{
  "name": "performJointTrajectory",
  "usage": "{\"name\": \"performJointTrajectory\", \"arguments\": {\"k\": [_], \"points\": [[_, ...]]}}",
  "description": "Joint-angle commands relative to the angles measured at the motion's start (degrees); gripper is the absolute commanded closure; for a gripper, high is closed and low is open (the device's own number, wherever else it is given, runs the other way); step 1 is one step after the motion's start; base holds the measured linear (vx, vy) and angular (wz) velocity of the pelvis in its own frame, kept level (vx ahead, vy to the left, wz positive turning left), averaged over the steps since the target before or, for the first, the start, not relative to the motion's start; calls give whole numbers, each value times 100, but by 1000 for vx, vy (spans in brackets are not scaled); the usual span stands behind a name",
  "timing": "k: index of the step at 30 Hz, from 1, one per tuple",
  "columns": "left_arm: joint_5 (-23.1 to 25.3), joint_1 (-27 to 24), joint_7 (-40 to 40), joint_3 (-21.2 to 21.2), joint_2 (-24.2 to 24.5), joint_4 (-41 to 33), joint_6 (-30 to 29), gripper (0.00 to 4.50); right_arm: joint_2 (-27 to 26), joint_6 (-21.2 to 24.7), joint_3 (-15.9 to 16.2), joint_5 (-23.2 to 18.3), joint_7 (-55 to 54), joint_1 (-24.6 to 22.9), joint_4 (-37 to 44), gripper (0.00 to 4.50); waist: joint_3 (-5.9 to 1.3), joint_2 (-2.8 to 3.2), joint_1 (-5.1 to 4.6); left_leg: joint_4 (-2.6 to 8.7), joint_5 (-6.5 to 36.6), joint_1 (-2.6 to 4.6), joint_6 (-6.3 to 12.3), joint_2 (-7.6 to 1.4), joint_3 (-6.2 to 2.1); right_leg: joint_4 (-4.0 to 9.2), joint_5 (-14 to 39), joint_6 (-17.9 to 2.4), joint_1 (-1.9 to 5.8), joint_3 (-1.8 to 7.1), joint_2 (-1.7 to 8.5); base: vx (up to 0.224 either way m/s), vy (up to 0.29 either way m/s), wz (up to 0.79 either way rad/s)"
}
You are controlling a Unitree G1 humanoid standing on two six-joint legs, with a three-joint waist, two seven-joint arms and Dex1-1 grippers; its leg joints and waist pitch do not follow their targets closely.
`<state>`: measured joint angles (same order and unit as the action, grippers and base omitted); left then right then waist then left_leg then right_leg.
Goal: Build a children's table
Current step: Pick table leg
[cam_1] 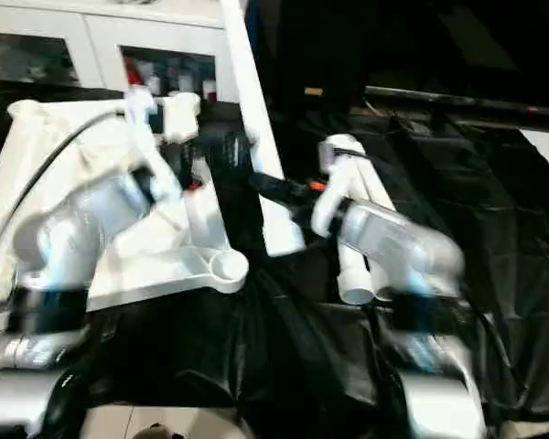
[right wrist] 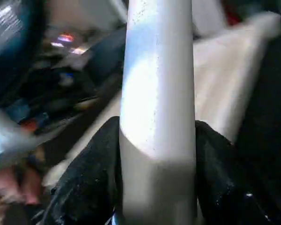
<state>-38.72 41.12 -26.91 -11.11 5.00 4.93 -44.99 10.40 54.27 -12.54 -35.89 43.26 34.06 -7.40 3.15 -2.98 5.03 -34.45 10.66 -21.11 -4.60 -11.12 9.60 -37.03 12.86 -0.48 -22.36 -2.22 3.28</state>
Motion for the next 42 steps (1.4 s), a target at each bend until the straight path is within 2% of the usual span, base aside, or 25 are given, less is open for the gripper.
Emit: {"name": "performJointTrajectory", "arguments": {"k": [1,2,4,7,10,11,15,17,20,22,25,27,35,36,38,40,42], "points": [[-419,137,142,-184,-138,4,-245,0,63,65,25,-248,226,-23,333,266,-400,-19,31,316,196,42,224,-136,13,397,-379,-1424,365,241,378,0,0,0],[-733,217,221,-350,-265,-35,-480,0,65,102,29,-340,287,-78,466,266,-395,-23,20,316,223,37,195,-130,21,396,-308,-1419,364,240,372,0,0,0],[-863,251,286,-420,-329,-80,-608,0,66,127,41,-384,315,-106,539,266,-389,-4,31,328,315,51,145,-135,11,431,-35,-1364,347,235,374,0,0,0],[-927,243,440,-430,-401,-199,-874,0,73,151,84,-493,374,-168,689,266,-372,-1,25,344,397,53,92,-140,1,467,199,-1220,335,237,372,0,0,0],[-964,187,600,-394,-406,-265,-1001,0,97,135,152,-533,392,-208,768,266,-378,-17,24,344,335,42,57,-138,-2,468,206,-1118,343,238,370,0,0,0],[-1002,176,651,-405,-413,-277,-1033,27,103,127,175,-522,384,-212,775,266,-383,-16,25,345,297,42,50,-141,-7,456,160,-1107,345,238,370,0,0,0],[-1040,137,941,-397,-458,-376,-1167,38,124,43,326,-391,322,-205,759,266,-380,-29,21,342,245,31,42,-131,-3,464,139,-1065,340,238,367,0,0,0],[-1101,132,963,-422,-505,-399,-1183,74,111,49,342,-390,310,-191,761,266,-375,-43,18,347,256,30,48,-133,-4,474,184,-1044,341,236,370,0,0,0],[-1154,96,931,-404,-527,-477,-1243,83,94,46,366,-423,274,-162,747,266,-370,-46,18,351,273,30,31,-137,-6,478,215,-1040,335,234,373,0,0,0],[-1141,80,937,-381,-509,-493,-1256,122,99,31,386,-444,262,-155,740,266,-361,-31,20,357,325,36,17,-137,-7,487,302,-1010,324,235,374,0,0,0],[-1165,78,990,-386,-494,-480,-1276,133,104,2,406,-461,253,-134,708,266,-361,-30,19,361,357,39,-12,-141,-10,492,369,-963,323,238,377,0,0,0],[-1184,79,1012,-395,-481,-471,-1268,167,107,-22,413,-467,238,-118,680,266,-358,-34,17,365,370,38,-21,-141,-11,498,397,-949,321,235,376,0,0,0],[-1204,41,1065,-444,-484,-430,-1279,213,146,-47,443,-476,245,-123,669,266,-356,-43,14,363,332,30,-4,-136,-8,497,332,-935,324,239,373,0,0,0],[-1202,38,1069,-446,-484,-426,-1276,232,146,-46,444,-479,245,-125,670,266,-356,-42,16,363,332,31,-5,-137,-9,497,340,-933,324,239,376,0,0,0],[-1143,17,1083,-396,-447,-443,-1266,250,154,-45,453,-491,257,-142,684,266,-355,-56,12,367,343,32,-12,-140,-8,502,381,-921,323,238,375,0,0,0],[-1057,5,1058,-307,-392,-480,-1240,252,166,-44,467,-502,276,-152,700,266,-351,-45,13,372,368,36,-27,-144,-13,504,433,-900,313,237,375,0,0,0],[-868,3,989,-131,-280,-545,-1149,261,165,-17,440,-508,185,-120,658,196,-350,-47,12,378,366,37,-42,-148,-16,500,436,-881,311,237,375,0,0,0]]}}
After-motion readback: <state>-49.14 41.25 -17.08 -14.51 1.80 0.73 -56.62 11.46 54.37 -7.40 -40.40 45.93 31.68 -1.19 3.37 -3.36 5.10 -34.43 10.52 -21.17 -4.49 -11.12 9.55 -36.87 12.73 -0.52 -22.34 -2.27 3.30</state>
